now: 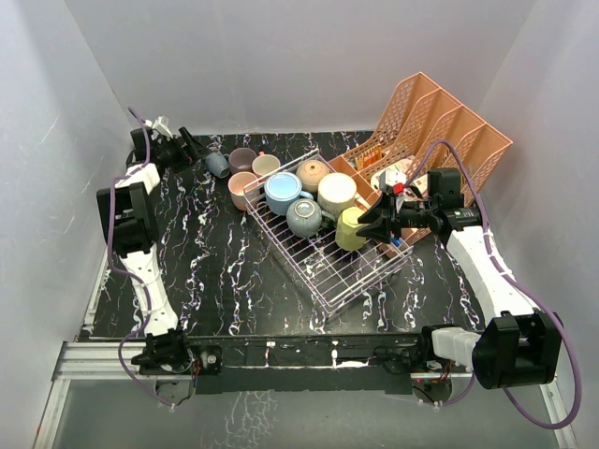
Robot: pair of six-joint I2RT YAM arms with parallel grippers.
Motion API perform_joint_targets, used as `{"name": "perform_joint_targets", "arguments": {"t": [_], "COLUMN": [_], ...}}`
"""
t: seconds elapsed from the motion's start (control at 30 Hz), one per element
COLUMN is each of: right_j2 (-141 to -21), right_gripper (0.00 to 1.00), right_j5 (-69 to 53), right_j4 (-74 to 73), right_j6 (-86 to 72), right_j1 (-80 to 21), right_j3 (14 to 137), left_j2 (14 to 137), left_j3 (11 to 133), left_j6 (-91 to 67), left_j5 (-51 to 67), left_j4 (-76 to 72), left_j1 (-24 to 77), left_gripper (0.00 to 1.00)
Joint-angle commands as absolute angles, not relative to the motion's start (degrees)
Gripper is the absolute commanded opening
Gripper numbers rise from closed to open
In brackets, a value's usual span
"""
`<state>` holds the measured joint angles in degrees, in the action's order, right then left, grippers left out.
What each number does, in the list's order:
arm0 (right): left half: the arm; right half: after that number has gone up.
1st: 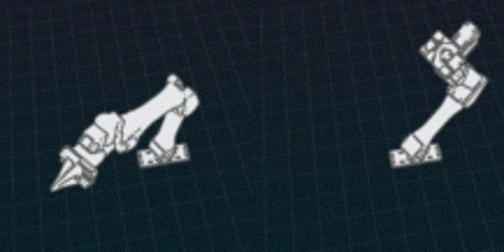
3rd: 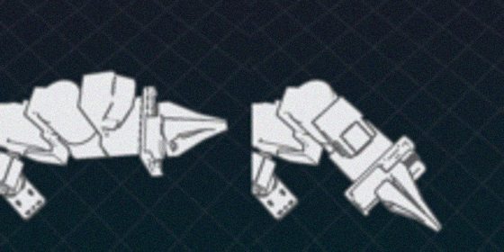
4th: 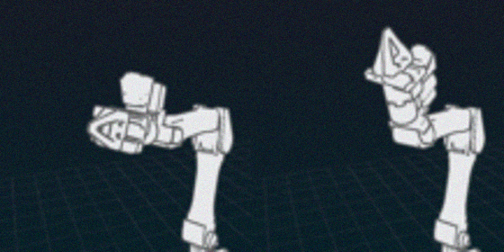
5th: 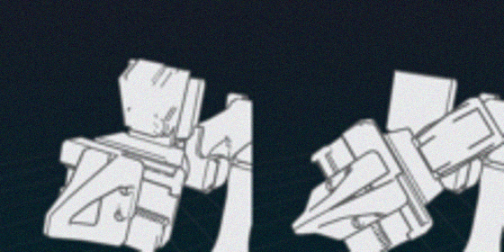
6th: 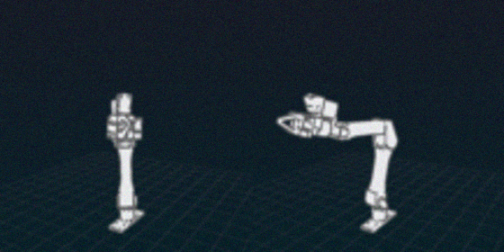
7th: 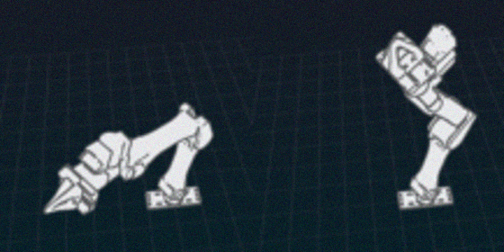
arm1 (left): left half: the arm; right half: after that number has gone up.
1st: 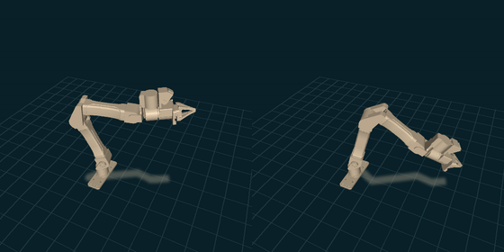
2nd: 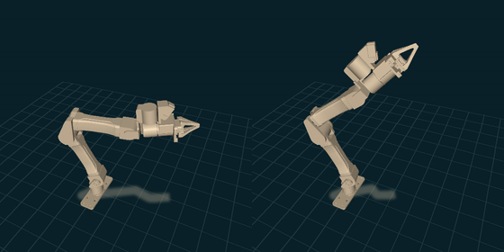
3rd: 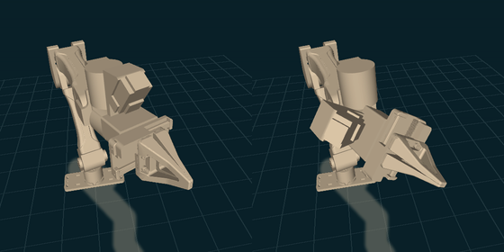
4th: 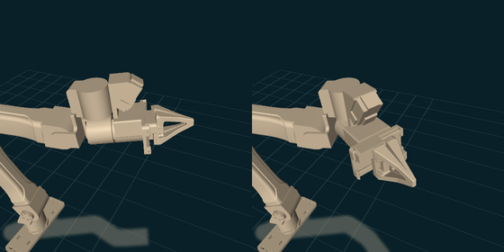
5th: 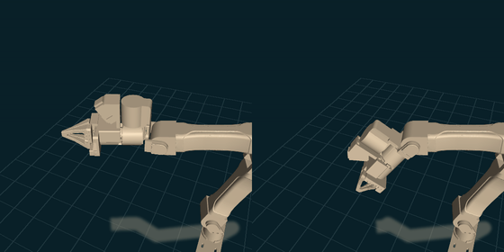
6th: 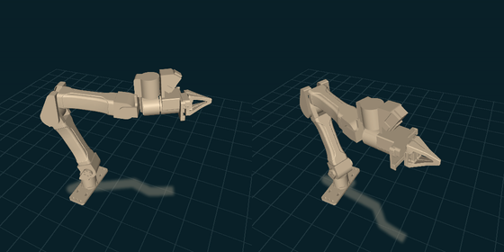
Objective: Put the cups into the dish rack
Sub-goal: Pick up the cup at the center of the board.
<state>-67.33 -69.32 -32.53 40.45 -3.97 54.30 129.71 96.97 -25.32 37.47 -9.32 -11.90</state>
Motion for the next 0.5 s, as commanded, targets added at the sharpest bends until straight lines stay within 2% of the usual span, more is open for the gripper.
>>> {"name": "perform_joint_targets", "arguments": {"t": [0.0,0.47], "right_j2": [-67.4,-69.4], "right_gripper": [0.40,0.40], "right_j5": [-69.3,-68.7], "right_j4": [-30.5,-30.8], "right_j6": [41.5,41.9], "right_j1": [-3.5,-3.5], "right_j3": [54.5,54.5], "left_j2": [131.4,137.5], "left_j3": [101.3,103.1], "left_j6": [-19.4,-22.7], "left_j5": [43.0,46.6], "left_j4": [-8.3,-20.6], "left_j1": [-12.4,-12.7], "left_gripper": [0.89,0.88]}}
